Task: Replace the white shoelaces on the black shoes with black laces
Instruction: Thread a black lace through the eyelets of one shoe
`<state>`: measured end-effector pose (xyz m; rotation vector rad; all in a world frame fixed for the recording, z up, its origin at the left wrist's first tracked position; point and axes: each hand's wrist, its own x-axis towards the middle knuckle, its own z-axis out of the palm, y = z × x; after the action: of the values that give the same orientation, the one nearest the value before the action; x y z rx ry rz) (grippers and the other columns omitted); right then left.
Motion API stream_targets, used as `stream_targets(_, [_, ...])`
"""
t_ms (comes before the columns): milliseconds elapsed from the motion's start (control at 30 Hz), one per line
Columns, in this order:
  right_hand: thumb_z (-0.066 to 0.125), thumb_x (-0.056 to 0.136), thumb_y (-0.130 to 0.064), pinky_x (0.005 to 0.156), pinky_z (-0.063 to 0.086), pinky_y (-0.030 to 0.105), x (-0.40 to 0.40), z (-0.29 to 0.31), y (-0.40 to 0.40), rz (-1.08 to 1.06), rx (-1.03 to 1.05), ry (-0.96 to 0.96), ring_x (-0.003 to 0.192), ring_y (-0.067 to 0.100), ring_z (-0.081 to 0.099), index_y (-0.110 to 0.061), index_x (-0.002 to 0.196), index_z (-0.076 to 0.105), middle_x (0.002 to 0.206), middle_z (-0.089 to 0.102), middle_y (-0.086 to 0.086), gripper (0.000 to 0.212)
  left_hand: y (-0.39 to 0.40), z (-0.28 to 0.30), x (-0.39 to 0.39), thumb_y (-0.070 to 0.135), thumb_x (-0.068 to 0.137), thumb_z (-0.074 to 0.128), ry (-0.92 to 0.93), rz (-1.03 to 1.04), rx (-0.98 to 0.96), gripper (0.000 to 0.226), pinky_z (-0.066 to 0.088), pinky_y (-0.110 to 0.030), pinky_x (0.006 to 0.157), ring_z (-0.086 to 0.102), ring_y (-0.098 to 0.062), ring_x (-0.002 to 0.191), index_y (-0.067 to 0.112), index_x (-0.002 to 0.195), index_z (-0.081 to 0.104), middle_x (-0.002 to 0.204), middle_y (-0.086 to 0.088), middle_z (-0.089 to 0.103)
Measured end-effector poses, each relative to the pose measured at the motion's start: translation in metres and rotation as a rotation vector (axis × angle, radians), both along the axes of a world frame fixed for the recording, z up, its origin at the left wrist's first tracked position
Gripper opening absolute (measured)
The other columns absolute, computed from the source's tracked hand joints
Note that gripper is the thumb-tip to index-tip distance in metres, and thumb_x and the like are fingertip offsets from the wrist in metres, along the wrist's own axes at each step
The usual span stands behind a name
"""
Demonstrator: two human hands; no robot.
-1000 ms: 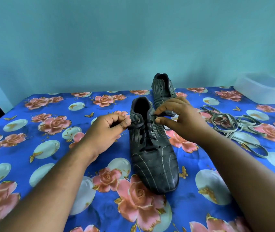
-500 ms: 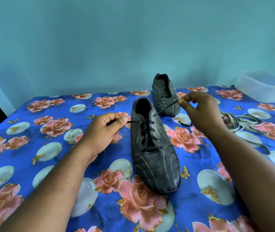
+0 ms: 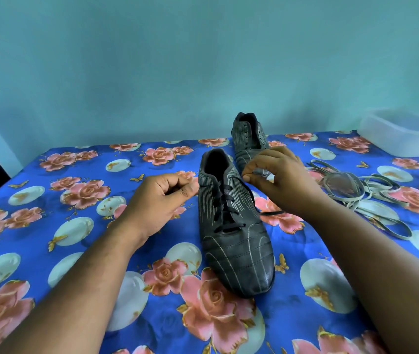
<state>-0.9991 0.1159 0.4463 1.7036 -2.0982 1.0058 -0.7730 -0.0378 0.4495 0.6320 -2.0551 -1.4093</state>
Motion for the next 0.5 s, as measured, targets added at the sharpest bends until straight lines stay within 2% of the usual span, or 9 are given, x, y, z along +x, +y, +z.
stream_targets(67, [0.065,0.094,-0.045,0.091,0.046,0.041,-0.001,0.001,0.001,0.061,0.001,-0.065,0.103,0.015,0.054,-0.029,0.094,0.069,0.097,0.066,-0.017,0.017,-0.003,0.0,0.001,0.024,0.096,0.069,0.011,0.018,0.016,0.014,0.049,-0.018,0.055,0.048,0.0,0.051,0.012,0.097,0.075,0.062,0.019,0.061])
stream_targets(167, [0.07,0.09,-0.047,0.087,0.043,0.023,0.003,0.001,0.002,0.138,0.103,-0.108,0.1,0.009,0.055,-0.03,0.097,0.065,0.096,0.066,-0.016,0.019,-0.002,0.001,0.001,0.022,0.096,0.069,0.039,0.023,0.013,0.009,0.047,-0.016,0.051,0.049,-0.001,0.05,0.015,0.097,0.074,0.061,0.019,0.062])
stream_targets(267, [0.071,0.094,-0.033,0.081,0.036,0.012,0.007,0.003,0.001,0.132,0.063,-0.039,0.089,0.003,0.052,-0.026,0.092,0.065,0.086,0.061,-0.02,0.009,0.004,0.001,0.001,0.021,0.097,0.068,0.041,0.048,-0.08,0.011,0.05,-0.017,0.053,0.054,0.004,0.053,0.011,0.097,0.074,0.06,0.024,0.062])
stream_targets(333, [0.068,0.096,-0.028,0.073,0.038,0.016,0.008,0.006,0.001,0.089,0.028,-0.073,0.08,0.002,0.052,-0.023,0.089,0.063,0.08,0.06,-0.018,0.01,0.009,0.003,0.003,0.019,0.096,0.069,0.059,0.079,-0.17,0.009,0.048,-0.015,0.051,0.05,0.002,0.049,0.012,0.092,0.072,0.055,0.024,0.058])
stream_targets(400, [0.064,0.098,-0.034,0.065,0.045,0.031,0.011,0.009,0.003,-0.018,0.015,-0.139,0.072,0.008,0.057,-0.023,0.09,0.061,0.075,0.064,-0.011,0.014,0.012,0.006,0.006,0.021,0.096,0.07,0.079,0.107,-0.223,0.008,0.05,-0.017,0.051,0.05,-0.001,0.048,0.018,0.089,0.072,0.053,0.022,0.057])
stream_targets(467, [0.061,0.098,-0.04,0.062,0.049,0.035,0.014,0.011,0.002,-0.122,0.047,-0.159,0.067,0.018,0.06,-0.023,0.088,0.057,0.07,0.066,-0.004,0.02,0.011,0.007,0.008,0.025,0.095,0.071,0.037,0.128,-0.238,0.008,0.053,-0.022,0.052,0.052,-0.002,0.046,0.024,0.087,0.072,0.055,0.021,0.059])
stream_targets(500, [0.061,0.098,-0.042,0.06,0.049,0.036,0.016,0.015,0.003,-0.151,0.077,-0.163,0.065,0.02,0.061,-0.023,0.086,0.056,0.067,0.065,-0.003,0.023,0.012,0.01,0.009,0.026,0.095,0.071,-0.009,0.127,-0.25,0.009,0.053,-0.02,0.053,0.054,-0.002,0.046,0.024,0.087,0.071,0.055,0.022,0.059])
